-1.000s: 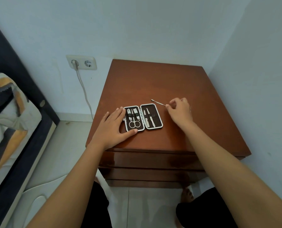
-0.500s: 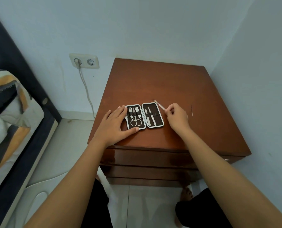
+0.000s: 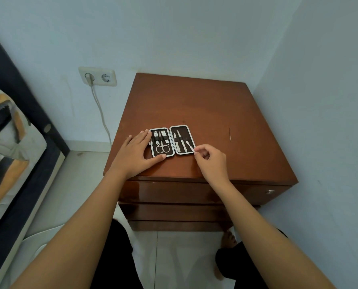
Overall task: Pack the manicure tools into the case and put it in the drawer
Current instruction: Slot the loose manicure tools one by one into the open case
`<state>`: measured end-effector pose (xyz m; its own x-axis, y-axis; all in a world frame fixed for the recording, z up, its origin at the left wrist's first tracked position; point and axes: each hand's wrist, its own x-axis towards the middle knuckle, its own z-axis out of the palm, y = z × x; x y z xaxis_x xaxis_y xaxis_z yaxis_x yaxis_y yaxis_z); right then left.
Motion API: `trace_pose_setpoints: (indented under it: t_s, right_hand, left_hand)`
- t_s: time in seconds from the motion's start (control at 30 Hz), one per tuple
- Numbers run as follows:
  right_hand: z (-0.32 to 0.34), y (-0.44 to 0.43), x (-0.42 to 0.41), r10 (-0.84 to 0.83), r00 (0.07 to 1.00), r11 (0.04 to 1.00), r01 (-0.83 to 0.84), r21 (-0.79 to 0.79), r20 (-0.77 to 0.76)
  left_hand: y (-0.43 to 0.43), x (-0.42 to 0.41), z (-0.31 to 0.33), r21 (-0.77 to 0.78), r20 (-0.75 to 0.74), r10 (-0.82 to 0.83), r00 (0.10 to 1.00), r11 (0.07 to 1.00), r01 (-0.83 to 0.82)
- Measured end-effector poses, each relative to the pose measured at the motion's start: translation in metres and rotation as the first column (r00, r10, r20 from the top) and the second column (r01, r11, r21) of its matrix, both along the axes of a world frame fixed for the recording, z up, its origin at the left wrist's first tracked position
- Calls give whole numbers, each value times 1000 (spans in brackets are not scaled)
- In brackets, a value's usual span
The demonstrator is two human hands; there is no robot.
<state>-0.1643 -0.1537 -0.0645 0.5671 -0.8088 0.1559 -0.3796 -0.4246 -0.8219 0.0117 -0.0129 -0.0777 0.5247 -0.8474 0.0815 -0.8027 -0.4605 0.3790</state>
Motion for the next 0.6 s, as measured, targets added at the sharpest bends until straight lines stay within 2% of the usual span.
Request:
trace_pose_setpoints:
  t_s: [0.6]
  right_hand:
    - [1, 10, 13, -81, 996, 991, 78, -111, -24]
  left_hand:
    - [0, 0, 1, -7, 9, 5, 1000, 1000, -5]
